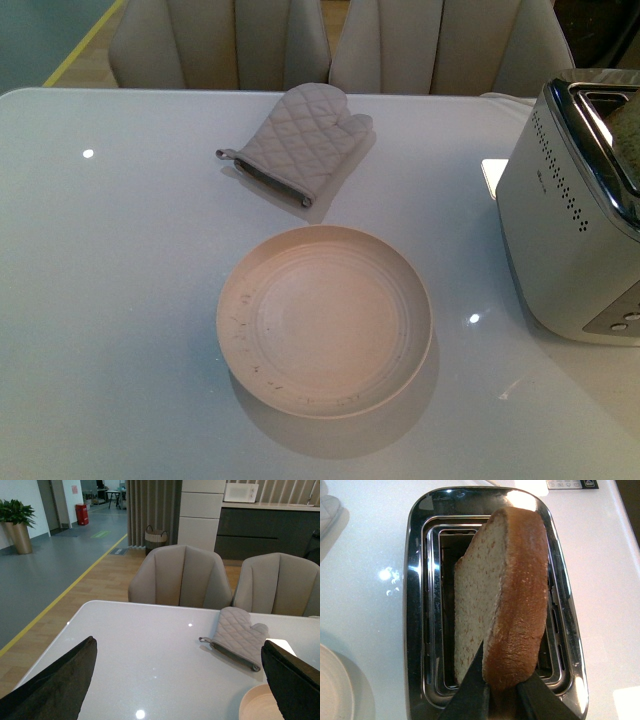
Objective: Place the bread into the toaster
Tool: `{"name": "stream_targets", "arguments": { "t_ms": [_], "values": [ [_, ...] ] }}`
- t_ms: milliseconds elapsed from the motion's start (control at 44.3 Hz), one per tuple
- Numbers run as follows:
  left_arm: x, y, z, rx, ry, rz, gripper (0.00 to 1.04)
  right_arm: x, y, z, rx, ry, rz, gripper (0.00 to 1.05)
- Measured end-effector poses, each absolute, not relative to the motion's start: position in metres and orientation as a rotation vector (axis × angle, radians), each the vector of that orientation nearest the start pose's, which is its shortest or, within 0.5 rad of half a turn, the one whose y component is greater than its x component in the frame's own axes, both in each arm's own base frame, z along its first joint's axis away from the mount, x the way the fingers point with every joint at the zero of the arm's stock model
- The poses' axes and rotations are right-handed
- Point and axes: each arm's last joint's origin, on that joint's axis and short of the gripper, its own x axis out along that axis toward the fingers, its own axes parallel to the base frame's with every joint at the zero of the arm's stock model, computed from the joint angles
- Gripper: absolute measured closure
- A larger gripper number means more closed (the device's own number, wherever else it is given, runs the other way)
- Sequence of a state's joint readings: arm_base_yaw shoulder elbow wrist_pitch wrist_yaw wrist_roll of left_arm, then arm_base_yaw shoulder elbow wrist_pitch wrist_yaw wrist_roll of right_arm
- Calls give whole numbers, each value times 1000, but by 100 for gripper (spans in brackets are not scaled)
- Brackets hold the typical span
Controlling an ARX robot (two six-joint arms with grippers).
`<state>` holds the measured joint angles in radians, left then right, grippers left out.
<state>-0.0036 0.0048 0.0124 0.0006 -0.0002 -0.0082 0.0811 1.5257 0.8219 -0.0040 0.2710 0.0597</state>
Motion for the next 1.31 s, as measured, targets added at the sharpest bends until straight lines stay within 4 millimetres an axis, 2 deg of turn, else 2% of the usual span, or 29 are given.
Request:
{"name": "stream_targets", "arguments": {
  "t_ms": [158,294,429,474,632,723,768,994,1129,1310],
  "values": [
    [97,0,167,-8,-8,-3,7,307,19,191,-57,688,-182,67],
    [97,0,167,-8,-8,-3,7,301,17,204,-35,643,-193,40],
    [97,0,167,-8,-8,-3,7,275,10,232,25,483,-215,12],
    [97,0,167,-8,-8,-3,7,264,8,239,43,436,-222,7],
    [97,0,167,-8,-8,-3,7,222,3,253,58,292,-216,12],
    [97,0,167,-8,-8,-3,7,201,0,250,45,29,-22,30],
    [97,0,167,-8,-8,-3,7,195,1,246,33,-5,-3,37],
    [97,0,167,-8,-8,-3,7,175,1,215,12,18,2,71],
    [97,0,167,-8,-8,-3,7,161,0,203,9,8,2,101],
    [97,0,167,-8,-8,-3,7,146,0,190,5,7,2,103]
  ]
}}
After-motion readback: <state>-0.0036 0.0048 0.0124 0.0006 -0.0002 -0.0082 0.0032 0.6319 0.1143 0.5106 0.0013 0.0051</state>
